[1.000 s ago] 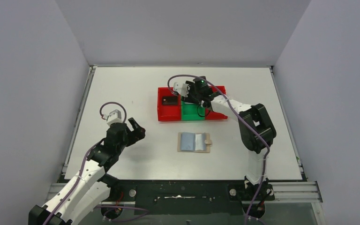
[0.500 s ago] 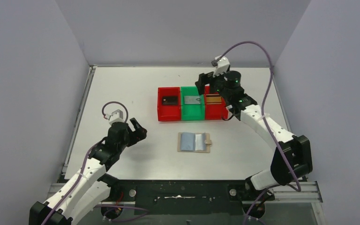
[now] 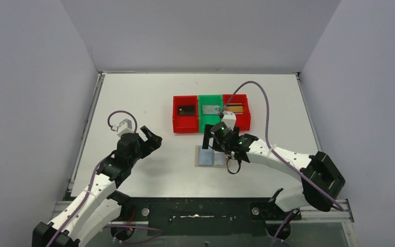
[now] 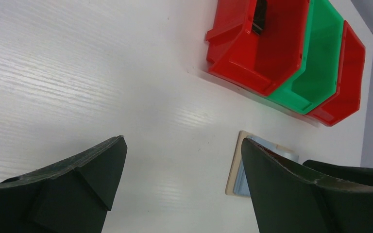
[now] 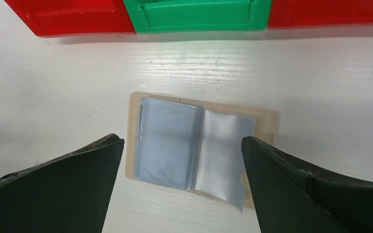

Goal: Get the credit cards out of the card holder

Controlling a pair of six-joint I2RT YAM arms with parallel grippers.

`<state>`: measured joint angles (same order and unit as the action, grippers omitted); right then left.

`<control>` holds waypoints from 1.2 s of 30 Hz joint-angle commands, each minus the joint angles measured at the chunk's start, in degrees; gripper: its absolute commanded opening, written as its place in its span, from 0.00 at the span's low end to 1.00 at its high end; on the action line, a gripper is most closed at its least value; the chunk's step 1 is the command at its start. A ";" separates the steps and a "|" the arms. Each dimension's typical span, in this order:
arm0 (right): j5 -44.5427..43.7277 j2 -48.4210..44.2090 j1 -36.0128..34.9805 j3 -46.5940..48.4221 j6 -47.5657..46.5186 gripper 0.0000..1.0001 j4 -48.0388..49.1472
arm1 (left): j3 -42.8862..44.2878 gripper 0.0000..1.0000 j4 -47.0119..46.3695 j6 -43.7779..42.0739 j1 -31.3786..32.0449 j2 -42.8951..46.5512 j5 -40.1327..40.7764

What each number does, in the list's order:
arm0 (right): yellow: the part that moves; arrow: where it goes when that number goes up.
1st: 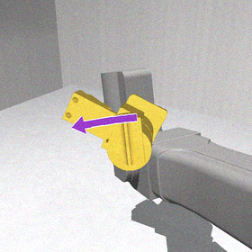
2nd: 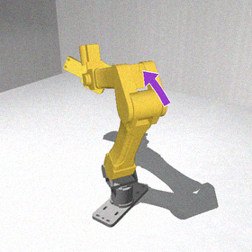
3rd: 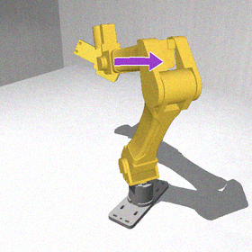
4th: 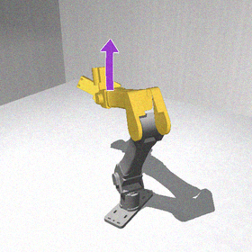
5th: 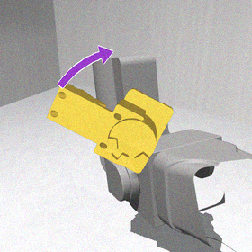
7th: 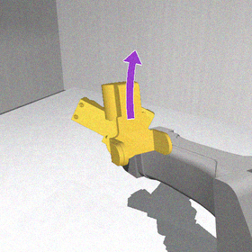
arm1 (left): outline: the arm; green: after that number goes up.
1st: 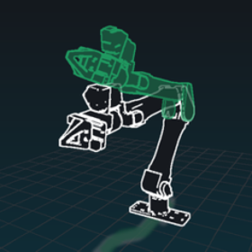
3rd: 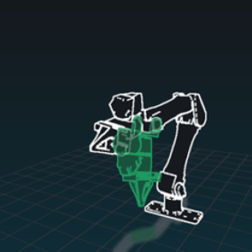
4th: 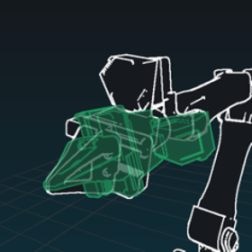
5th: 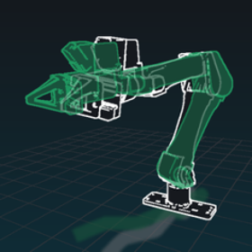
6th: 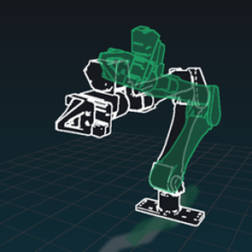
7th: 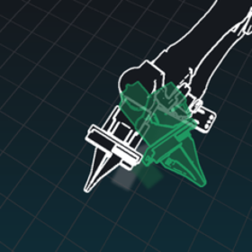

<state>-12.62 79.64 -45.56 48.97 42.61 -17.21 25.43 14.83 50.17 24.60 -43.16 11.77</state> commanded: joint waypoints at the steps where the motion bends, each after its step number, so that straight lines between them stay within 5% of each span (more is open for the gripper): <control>1: -13.62 1.61 -4.29 1.95 8.44 1.00 -3.54 | 1.02 0.91 -3.44 2.76 -0.52 0.19 1.41; 12: -9.50 10.26 -7.79 6.88 7.16 0.76 -3.10 | 1.91 0.91 -2.37 2.69 -0.69 -0.48 3.61; 20: -7.46 12.94 -7.91 7.61 6.01 0.71 -2.37 | 3.45 0.80 -1.93 0.50 -0.74 -2.42 2.29; 36: -5.39 17.29 -7.58 9.83 5.08 0.62 -2.89 | 2.28 0.79 -2.85 0.45 -0.78 -2.52 0.46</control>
<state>-17.04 96.90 -53.30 56.42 47.40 -20.53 25.76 14.79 51.44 24.21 -45.87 13.06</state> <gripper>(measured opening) 0.634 0.794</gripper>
